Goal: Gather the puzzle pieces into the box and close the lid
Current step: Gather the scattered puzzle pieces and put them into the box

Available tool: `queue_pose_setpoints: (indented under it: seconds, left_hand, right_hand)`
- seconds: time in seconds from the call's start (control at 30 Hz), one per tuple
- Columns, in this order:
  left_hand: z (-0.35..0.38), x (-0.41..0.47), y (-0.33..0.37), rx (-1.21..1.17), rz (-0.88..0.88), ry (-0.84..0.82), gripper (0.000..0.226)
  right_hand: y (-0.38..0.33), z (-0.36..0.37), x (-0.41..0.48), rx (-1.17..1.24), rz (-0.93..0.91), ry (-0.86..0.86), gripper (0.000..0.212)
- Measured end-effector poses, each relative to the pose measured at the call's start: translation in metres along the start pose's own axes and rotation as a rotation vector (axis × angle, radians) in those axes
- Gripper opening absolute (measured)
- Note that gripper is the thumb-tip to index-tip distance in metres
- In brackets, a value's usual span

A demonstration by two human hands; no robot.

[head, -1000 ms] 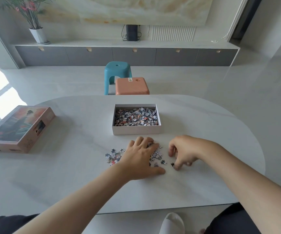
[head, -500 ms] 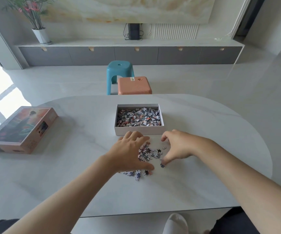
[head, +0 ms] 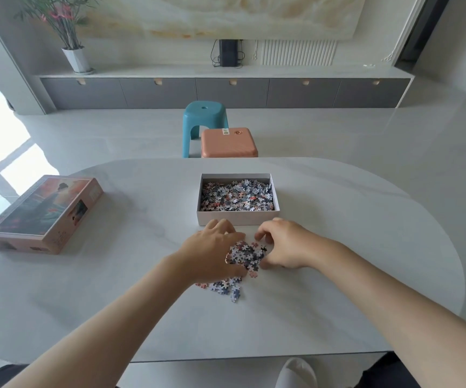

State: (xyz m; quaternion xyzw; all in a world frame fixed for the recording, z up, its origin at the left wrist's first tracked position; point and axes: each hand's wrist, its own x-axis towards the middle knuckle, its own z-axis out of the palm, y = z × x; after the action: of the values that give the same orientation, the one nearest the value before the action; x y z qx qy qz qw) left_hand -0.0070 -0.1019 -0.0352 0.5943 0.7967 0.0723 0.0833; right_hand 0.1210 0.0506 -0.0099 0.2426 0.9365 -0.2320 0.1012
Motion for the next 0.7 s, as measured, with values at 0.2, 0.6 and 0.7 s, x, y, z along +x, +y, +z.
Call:
queue_pose_setpoints:
  seconds: [0.2,0.6,0.7]
  left_hand:
    - [0.000,0.006,0.003,-0.188,-0.070,0.087,0.032]
    - [-0.032,0.021,-0.009,-0.418,-0.141,0.205,0.015]
    - [-0.050,0.034,-0.014,-0.493,-0.173,0.322,0.016]
  right_hand:
    - [-0.012,0.008,0.006,0.078,-0.071,0.024,0.032]
    - [-0.020,-0.021,0.018,0.310,-0.087,0.127,0.011]
    - [-0.025,-0.037,0.027,0.410,-0.121,0.253,0.009]
